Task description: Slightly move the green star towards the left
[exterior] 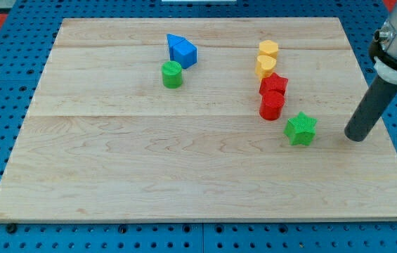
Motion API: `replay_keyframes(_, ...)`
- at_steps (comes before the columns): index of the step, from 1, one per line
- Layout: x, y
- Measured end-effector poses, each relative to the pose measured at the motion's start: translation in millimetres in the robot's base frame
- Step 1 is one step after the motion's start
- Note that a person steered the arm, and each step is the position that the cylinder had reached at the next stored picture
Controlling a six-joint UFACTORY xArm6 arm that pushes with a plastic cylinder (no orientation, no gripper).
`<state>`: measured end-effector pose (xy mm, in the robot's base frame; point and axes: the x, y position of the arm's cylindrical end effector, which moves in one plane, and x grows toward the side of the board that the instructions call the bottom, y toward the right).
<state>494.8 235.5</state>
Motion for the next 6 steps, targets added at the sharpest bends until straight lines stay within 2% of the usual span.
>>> replay_keyframes(2,16.9,-45.0)
replay_keyframes(3,11.1,-22.9)
replay_keyframes(4,-4.5,-38.4)
replay_keyframes(6,-7.7,-93.1)
